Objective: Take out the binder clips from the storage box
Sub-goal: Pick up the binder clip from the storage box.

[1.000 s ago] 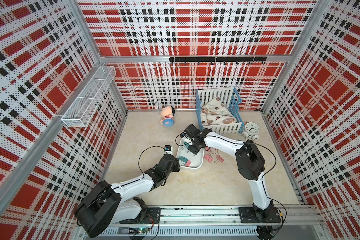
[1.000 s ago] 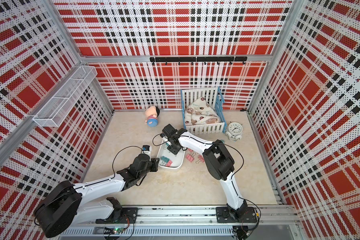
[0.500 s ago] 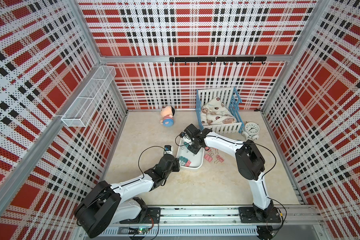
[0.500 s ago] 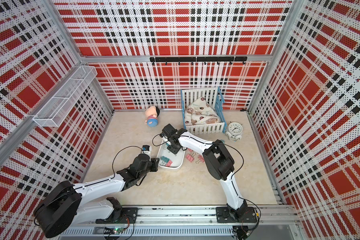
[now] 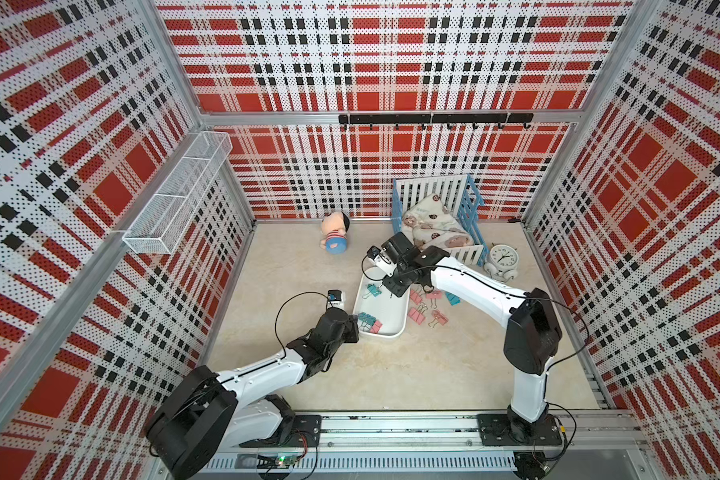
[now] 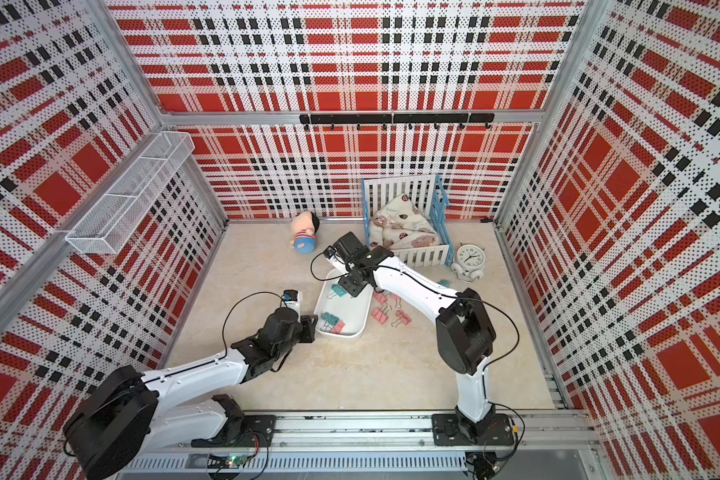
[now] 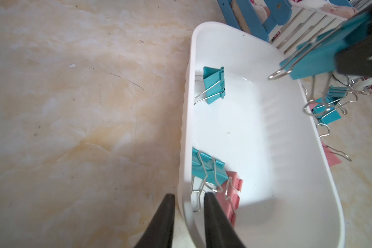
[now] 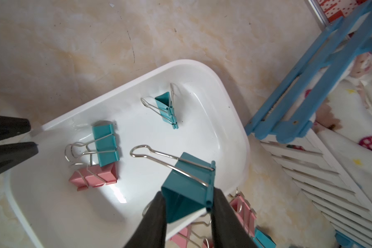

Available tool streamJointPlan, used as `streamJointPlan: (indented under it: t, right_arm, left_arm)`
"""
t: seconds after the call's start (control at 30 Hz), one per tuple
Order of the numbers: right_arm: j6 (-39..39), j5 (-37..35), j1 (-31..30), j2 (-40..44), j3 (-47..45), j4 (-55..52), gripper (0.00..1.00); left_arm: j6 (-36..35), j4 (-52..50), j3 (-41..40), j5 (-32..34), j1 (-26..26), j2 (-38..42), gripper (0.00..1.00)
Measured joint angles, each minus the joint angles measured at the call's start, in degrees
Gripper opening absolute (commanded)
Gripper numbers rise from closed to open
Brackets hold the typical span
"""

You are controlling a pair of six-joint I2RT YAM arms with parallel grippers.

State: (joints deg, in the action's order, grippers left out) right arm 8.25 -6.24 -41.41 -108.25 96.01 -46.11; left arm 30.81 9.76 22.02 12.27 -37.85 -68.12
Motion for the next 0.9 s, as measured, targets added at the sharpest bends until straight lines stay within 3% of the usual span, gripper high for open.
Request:
streamJointPlan:
  t: [0.47,0.9]
  right_arm:
    - [-6.47,2.89,12.55,9.51,-2.45,-13.97,0.28]
    - [-9.66,18.53,28.48,8.98,-6.99,-20.11,0.28]
  left_arm:
    - [-2.71,-0.90,0.00,0.15,-0.09,1.05,0.31]
    - [-5.86,0.04,0.00,-1.14,-0.15,1.86,0.32]
